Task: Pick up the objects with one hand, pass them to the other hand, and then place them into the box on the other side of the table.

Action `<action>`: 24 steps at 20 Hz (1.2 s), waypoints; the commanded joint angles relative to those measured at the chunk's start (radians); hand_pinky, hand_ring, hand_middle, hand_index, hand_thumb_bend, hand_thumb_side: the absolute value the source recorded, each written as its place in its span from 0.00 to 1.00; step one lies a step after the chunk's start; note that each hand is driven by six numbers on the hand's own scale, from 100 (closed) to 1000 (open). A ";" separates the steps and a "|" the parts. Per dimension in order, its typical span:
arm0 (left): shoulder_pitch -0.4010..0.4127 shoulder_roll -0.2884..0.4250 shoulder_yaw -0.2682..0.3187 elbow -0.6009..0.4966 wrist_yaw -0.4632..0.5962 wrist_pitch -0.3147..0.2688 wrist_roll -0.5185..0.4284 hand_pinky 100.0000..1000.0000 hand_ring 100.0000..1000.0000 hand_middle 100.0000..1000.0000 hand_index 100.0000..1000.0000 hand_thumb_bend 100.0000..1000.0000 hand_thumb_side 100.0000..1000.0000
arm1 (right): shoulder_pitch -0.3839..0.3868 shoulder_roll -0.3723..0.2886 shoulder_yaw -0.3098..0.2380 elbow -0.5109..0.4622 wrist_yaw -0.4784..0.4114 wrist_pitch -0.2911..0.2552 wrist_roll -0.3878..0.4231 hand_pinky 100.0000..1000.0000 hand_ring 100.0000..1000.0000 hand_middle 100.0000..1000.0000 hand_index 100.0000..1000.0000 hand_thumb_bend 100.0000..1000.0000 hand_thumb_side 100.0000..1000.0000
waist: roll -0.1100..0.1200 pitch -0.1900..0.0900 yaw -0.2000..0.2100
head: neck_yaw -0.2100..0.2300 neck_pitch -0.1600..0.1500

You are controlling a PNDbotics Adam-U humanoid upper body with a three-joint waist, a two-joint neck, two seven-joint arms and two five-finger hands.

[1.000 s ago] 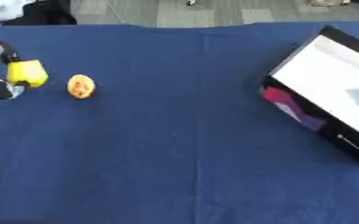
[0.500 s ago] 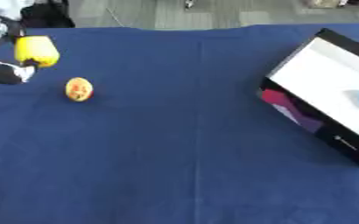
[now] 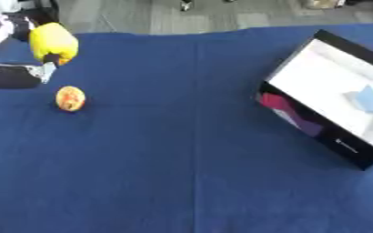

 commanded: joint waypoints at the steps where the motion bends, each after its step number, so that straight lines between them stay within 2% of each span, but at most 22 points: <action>1: -0.021 -0.016 -0.011 -0.004 0.019 -0.005 0.031 0.80 0.68 0.63 0.59 0.00 0.21 | -0.039 -0.038 0.017 -0.041 0.011 -0.003 0.034 0.93 0.91 1.00 1.00 0.00 0.29 | -0.005 -0.033 0.001 | -0.014 -0.012; 2: -0.023 -0.028 -0.015 0.000 0.022 -0.007 0.035 0.80 0.68 0.63 0.59 0.00 0.22 | -0.049 -0.039 0.025 -0.047 0.016 -0.005 0.045 0.93 0.92 1.00 1.00 0.00 0.33 | -0.006 -0.033 0.001 | -0.018 -0.011; 9: -0.031 -0.113 -0.035 0.020 0.036 -0.029 0.073 0.80 0.67 0.62 0.59 0.00 0.24 | -0.113 -0.032 0.078 -0.076 0.063 -0.026 0.104 0.93 0.92 1.00 1.00 0.00 0.31 | -0.012 -0.035 0.001 | -0.045 -0.005; 16: -0.030 -0.176 -0.054 0.027 0.018 -0.080 0.106 0.79 0.65 0.62 0.58 0.00 0.26 | -0.176 -0.014 0.146 -0.090 0.113 -0.041 0.177 0.92 0.91 1.00 1.00 0.00 0.16 | -0.015 -0.038 0.004 | -0.068 -0.004; 24: -0.031 -0.222 -0.076 0.037 -0.015 -0.153 0.138 0.79 0.65 0.62 0.58 0.00 0.27 | -0.231 0.014 0.213 -0.097 0.171 -0.056 0.268 0.92 0.91 1.00 0.99 0.00 0.09 | -0.019 -0.040 0.008 | -0.088 0.001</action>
